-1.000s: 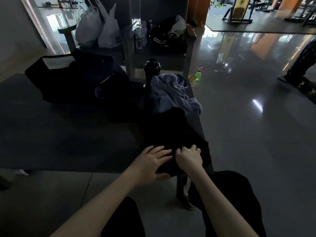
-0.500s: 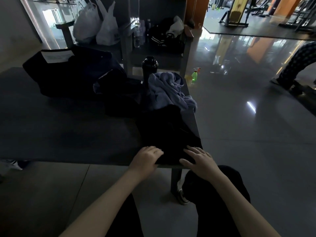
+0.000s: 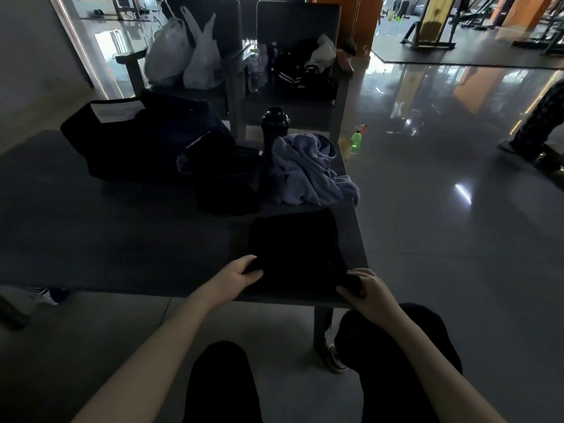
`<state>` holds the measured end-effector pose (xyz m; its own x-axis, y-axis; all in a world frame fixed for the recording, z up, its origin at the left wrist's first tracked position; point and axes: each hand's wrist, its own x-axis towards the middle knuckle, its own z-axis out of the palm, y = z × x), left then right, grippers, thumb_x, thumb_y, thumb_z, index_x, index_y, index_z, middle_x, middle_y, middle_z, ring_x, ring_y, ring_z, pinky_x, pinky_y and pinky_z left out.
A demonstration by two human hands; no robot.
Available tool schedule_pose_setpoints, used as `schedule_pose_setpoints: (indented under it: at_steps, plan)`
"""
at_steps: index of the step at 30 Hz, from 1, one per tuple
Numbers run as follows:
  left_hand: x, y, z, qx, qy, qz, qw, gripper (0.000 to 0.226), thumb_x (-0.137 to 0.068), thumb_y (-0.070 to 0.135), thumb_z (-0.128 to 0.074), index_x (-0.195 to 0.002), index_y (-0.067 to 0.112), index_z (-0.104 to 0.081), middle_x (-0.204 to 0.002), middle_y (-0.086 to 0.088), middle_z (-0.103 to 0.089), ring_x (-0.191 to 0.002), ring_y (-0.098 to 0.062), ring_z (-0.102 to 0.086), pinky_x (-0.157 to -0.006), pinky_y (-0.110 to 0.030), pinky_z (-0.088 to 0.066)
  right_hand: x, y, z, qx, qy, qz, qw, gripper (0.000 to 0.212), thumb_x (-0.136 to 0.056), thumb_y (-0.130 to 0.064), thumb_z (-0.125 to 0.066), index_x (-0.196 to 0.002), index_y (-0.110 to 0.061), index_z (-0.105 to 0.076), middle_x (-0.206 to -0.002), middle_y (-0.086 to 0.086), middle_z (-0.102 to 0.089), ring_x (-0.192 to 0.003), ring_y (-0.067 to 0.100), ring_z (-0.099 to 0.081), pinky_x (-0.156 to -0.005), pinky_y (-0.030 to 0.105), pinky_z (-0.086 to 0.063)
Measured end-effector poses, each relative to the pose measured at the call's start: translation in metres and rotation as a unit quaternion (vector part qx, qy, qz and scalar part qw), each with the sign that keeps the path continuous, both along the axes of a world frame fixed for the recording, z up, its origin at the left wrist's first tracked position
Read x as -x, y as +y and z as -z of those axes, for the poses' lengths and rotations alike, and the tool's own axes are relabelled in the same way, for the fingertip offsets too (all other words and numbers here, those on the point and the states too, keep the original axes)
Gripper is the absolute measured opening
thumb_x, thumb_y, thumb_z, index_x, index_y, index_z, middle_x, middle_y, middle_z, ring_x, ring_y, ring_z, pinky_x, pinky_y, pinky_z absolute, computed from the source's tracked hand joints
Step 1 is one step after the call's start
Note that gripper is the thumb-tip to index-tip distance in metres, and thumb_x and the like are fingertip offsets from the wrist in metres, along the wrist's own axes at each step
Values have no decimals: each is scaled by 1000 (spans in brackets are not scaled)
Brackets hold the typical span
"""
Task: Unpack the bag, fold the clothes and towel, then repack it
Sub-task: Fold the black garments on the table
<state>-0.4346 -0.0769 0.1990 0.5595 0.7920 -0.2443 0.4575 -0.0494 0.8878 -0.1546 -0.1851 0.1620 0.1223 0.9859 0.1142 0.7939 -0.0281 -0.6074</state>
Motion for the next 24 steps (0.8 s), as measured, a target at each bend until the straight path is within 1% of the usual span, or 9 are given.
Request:
schedule_pose_setpoints:
  at_steps: [1,2,4,7,9,11,15,19,24]
  plan:
    - [-1,1,-1,5,-26,-24,999,19,-94,11,-57,-100,29,-60,-102,12,-65,-96,0,-60,-87,-19,-41,4,2,-4,0,26,26,999,9,-86,-18,-69,-77,-18,-72,-82,-5,-65,-85,8,-55,-78,27,-44]
    - [-1,3,0,8,-38,-38,999,18,-93,12,-59,-99,28,-61,-101,10,-65,-96,-2,-61,-86,-18,-42,8,5,-7,-2,47,53,997,23,-88,-19,-67,-66,-25,-63,-70,-8,-60,-70,7,-54,-67,26,-41]
    - [-4,4,-1,17,-27,-36,999,24,-86,14,-69,-103,27,-60,-103,10,-65,-97,-2,-61,-84,-13,-44,12,12,-6,-12,86,97,991,29,-90,-21,-63,-63,-24,-53,-59,-7,-57,-56,12,-55,-55,29,-40]
    - [-7,6,4,-14,45,-14,999,45,-77,17,-79,-111,31,-54,-106,14,-63,-102,-2,-59,-93,-19,-45,18,23,-2,-24,106,127,986,23,-92,-24,-60,-71,-16,-56,-62,3,-64,-58,21,-62,-57,37,-45]
    - [-8,9,8,-58,40,-41,997,35,-80,18,-76,-105,33,-56,-105,12,-66,-102,-4,-61,-95,-24,-47,21,31,0,-32,113,138,983,24,-94,-25,-57,-72,-16,-56,-61,5,-64,-56,21,-62,-56,39,-47]
    - [-11,14,7,-93,1,-77,993,25,-85,20,-71,-100,35,-58,-102,12,-67,-98,-1,-62,-90,-23,-49,23,40,-3,-64,125,150,979,25,-94,-23,-57,-71,-13,-56,-58,6,-62,-52,21,-60,-52,37,-44]
    - [-27,32,-3,-130,-49,-132,982,12,-92,24,-60,-103,29,-59,-97,11,-67,-91,2,-63,-80,-19,-49,18,68,-14,-137,123,154,971,20,-93,-17,-58,-73,-14,-59,-63,-3,-59,-56,11,-56,-52,20,-38]
    - [-47,49,-6,-137,-49,-151,978,18,-97,28,-50,-113,22,-56,-95,7,-67,-86,-3,-65,-78,-23,-52,13,94,-15,-83,193,202,957,23,-97,-20,-51,-77,-10,-56,-60,-3,-58,-53,13,-52,-53,32,-39]
    - [-65,65,0,-156,23,-196,968,36,-98,38,-46,-123,14,-52,-83,-1,-66,-69,-15,-66,-65,-35,-57,7,114,-16,-22,163,220,961,29,-99,-26,-46,-75,-11,-52,-61,0,-56,-54,17,-52,-51,32,-37]
